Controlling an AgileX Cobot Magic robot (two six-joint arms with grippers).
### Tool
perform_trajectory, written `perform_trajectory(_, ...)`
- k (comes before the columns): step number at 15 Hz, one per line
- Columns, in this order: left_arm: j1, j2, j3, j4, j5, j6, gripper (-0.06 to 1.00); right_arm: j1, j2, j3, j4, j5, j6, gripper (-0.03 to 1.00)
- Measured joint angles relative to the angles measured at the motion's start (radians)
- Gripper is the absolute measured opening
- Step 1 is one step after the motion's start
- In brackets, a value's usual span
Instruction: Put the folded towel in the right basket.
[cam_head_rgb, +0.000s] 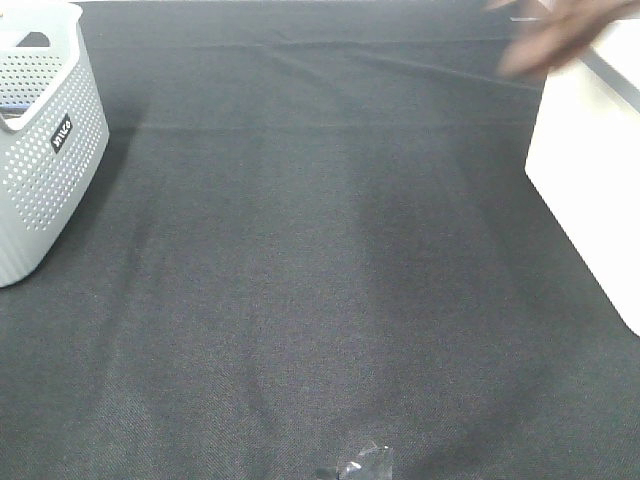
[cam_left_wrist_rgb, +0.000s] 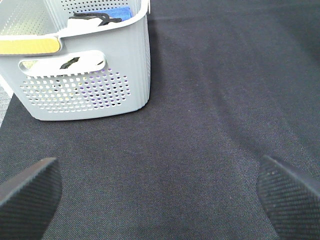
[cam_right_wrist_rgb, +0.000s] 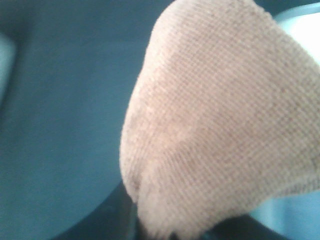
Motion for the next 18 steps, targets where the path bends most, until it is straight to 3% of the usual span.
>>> perform_trajectory(1, 0.000, 0.000, 0.000, 0.000, 0.000, 0.000, 0.99, -0.112, -0.055, 0.000, -0.082, 0.034, 0.007, 0.20)
perform_trajectory(4, 0.000, 0.000, 0.000, -0.001, 0.000, 0.000, 0.99, -0.268, -0.062, 0.010, -0.147, 0.048, -0.014, 0.20)
perform_trajectory(7, 0.000, 0.000, 0.000, -0.001, 0.000, 0.000, 0.99, -0.297, 0.005, 0.060, -0.140, 0.022, -0.062, 0.20)
perform_trajectory(11, 0.000, 0.000, 0.000, -0.001, 0.000, 0.000, 0.99, -0.297, 0.150, 0.070, -0.136, 0.016, -0.033, 0.22)
perform_trajectory(12, 0.000, 0.000, 0.000, -0.001, 0.000, 0.000, 0.99, -0.297, 0.181, 0.070, -0.136, 0.026, -0.011, 0.38)
perform_trajectory(14, 0.000, 0.000, 0.000, -0.001, 0.000, 0.000, 0.99, -0.297, 0.222, 0.070, -0.136, 0.068, 0.011, 0.82)
perform_trajectory(16, 0.000, 0.000, 0.000, -0.001, 0.000, 0.000, 0.99, -0.297, 0.228, 0.070, -0.136, 0.076, 0.017, 0.94)
perform_trajectory(18, 0.000, 0.000, 0.000, -0.001, 0.000, 0.000, 0.99, -0.295, 0.221, 0.070, -0.136, 0.076, 0.009, 0.96)
